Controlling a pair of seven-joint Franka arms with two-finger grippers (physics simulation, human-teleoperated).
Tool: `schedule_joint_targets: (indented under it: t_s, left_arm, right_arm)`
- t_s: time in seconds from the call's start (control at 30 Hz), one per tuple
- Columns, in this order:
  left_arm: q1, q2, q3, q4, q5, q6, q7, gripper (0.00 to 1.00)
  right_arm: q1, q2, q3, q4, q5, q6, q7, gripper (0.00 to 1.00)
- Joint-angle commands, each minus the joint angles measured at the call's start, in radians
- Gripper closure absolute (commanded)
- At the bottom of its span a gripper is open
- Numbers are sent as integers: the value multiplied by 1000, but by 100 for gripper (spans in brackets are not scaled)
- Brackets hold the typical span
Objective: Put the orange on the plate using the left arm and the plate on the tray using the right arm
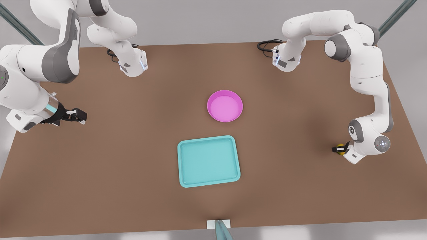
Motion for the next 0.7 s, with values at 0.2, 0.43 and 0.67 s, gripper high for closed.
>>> schedule_joint_targets:
  t_s: [0.2,0.43,0.67]
  left_arm:
    - [-12,-24,-14,-1,-4,-29,-106,39]
    - [-526,-189,-24,-53,-10,-325,-580,38]
    - [-997,-172,-74,22,-183,-437,-1098,37]
  right_arm:
    - [0,0,-1,0,1,0,-1,0]
    - [0,0,-1,0,1,0,-1,0]
    - [0,0,-1,0,1,0,-1,0]
